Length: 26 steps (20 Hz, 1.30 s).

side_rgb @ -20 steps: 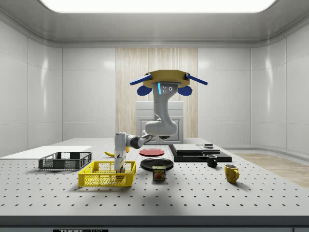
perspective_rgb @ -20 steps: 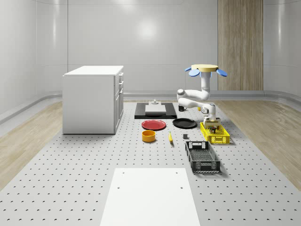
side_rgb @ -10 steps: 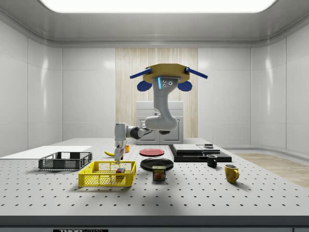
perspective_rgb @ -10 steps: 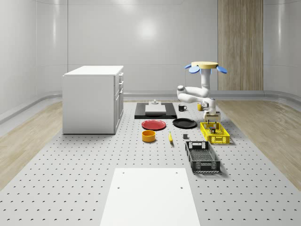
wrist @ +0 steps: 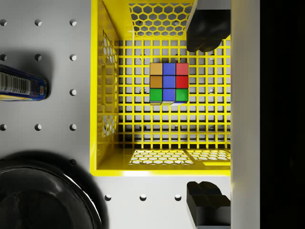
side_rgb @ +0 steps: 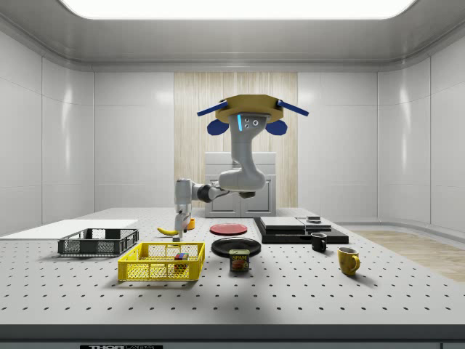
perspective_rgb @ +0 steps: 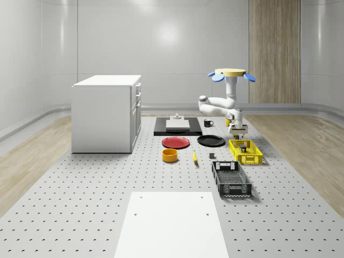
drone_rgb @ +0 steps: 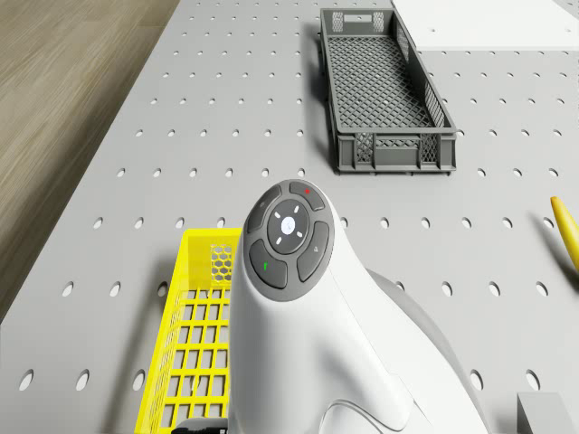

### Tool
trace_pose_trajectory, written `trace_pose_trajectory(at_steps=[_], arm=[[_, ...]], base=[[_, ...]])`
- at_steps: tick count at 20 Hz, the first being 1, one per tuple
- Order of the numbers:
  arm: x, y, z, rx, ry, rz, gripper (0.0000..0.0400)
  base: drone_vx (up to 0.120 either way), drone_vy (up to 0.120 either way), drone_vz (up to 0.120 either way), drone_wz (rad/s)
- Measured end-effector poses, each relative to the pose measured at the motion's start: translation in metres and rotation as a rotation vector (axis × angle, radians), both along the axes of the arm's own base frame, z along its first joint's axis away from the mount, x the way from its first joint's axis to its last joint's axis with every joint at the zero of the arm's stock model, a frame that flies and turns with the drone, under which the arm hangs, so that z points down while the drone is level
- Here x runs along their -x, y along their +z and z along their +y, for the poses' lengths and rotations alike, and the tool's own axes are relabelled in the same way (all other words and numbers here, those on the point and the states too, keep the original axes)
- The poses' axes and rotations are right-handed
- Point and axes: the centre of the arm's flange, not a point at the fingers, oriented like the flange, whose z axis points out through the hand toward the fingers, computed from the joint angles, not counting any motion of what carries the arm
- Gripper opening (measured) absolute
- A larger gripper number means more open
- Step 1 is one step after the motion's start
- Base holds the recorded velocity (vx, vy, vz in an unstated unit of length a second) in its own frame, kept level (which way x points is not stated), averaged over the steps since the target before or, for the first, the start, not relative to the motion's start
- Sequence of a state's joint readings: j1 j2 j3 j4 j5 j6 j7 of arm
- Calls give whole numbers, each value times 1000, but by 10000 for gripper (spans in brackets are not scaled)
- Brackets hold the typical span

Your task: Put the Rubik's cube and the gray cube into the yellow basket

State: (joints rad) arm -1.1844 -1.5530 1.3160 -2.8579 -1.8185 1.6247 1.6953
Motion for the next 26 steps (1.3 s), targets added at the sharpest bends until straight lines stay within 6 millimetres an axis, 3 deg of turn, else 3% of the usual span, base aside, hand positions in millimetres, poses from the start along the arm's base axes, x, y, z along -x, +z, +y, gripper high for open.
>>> trace_pose_trajectory(at_steps=[14, 19, 26], arm=[[0, -1, 0, 0, 0, 0, 400], [0, -1, 0, 0, 0, 0, 400], [0, -1, 0, 0, 0, 0, 400]], base=[[100, -120, 0, 0], [16, -120, 0, 0], [86, -120, 0, 0]])
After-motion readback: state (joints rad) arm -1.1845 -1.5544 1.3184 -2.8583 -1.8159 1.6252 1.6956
